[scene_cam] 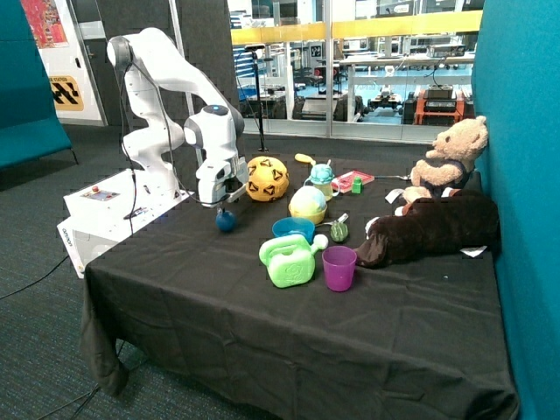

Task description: Sort the balls from left to right in order of size

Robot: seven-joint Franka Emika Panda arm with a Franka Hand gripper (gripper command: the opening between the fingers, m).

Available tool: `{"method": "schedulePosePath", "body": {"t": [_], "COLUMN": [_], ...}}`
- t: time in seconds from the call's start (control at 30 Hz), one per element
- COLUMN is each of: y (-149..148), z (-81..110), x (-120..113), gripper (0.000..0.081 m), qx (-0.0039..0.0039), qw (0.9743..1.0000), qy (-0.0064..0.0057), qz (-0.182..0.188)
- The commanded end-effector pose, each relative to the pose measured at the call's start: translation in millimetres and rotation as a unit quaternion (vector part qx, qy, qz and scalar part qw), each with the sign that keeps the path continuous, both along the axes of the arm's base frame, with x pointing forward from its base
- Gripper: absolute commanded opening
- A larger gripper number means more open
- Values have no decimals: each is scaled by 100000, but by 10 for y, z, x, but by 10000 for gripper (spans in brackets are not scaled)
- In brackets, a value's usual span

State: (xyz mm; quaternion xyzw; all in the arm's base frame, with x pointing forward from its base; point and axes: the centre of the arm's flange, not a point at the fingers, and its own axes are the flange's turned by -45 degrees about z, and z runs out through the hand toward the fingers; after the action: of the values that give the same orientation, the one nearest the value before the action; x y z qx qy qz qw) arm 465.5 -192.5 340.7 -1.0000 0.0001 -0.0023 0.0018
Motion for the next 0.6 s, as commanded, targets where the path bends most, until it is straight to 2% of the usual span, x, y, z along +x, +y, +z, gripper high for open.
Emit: {"method": "schedulePosePath", "body": {"t": [0.0, 0.57], "y": [163, 633], "z": [190, 550], "x": [118, 528], "gripper": [662, 689], "qx": [-182, -192], "qw": [99982, 99808], "qy": [223, 215], "qz": [1872, 6192]}}
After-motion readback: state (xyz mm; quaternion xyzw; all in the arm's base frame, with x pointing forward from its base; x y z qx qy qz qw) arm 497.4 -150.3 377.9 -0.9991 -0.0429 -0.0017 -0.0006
